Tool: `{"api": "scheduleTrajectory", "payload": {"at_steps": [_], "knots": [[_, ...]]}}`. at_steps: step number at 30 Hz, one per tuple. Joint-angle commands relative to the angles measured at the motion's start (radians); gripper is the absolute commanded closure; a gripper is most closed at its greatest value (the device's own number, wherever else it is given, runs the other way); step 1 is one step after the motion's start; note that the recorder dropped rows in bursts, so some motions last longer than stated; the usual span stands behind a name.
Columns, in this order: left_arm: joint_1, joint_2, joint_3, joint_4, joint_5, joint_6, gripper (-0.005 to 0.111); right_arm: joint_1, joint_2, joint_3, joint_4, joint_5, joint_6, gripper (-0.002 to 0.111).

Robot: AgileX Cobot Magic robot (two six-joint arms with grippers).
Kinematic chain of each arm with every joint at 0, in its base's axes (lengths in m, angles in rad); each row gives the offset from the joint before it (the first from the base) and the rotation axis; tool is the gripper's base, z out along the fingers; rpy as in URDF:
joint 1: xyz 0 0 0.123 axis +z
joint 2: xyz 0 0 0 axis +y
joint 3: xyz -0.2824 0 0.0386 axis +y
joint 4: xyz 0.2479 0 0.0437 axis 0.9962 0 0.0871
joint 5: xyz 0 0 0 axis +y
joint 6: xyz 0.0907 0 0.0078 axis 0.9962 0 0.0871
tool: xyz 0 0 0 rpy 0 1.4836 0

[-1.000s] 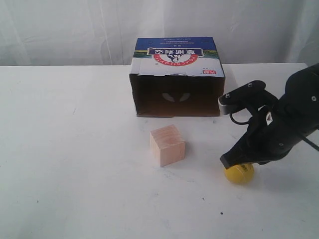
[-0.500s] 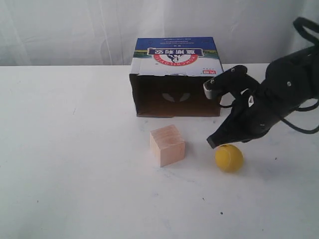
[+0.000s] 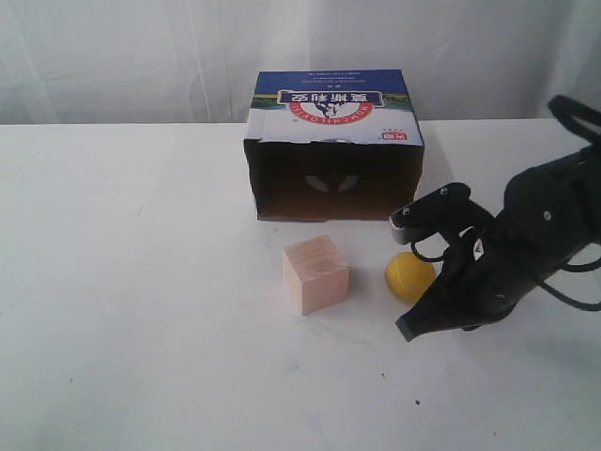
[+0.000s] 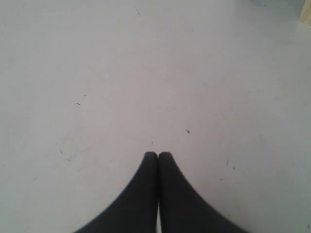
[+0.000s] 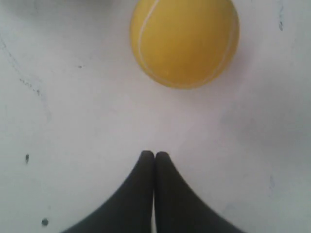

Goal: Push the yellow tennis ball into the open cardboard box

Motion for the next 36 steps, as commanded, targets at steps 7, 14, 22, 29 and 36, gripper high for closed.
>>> {"api": "scheduleTrajectory", "payload": {"at_steps": [7, 14, 22, 29, 36], "knots": [[-0.005, -0.005, 0.004, 0.000, 0.017, 0.002, 0.107, -0.027, 0.174, -0.511, -0.020, 0.030, -0.003, 0.108], [-0.005, -0.005, 0.004, 0.000, 0.017, 0.002, 0.107, 0.000, -0.043, -0.439, -0.093, 0.097, 0.056, 0.108], [-0.005, -0.005, 0.004, 0.000, 0.017, 0.002, 0.107, 0.009, -0.240, -0.139, -0.036, -0.044, 0.138, 0.108], [-0.005, -0.005, 0.004, 0.000, 0.017, 0.002, 0.107, 0.009, -0.400, 0.042, -0.032, -0.066, 0.218, 0.108], [-0.005, -0.005, 0.004, 0.000, 0.017, 0.002, 0.107, 0.009, -0.533, 0.167, -0.032, -0.246, 0.218, 0.108]]}}
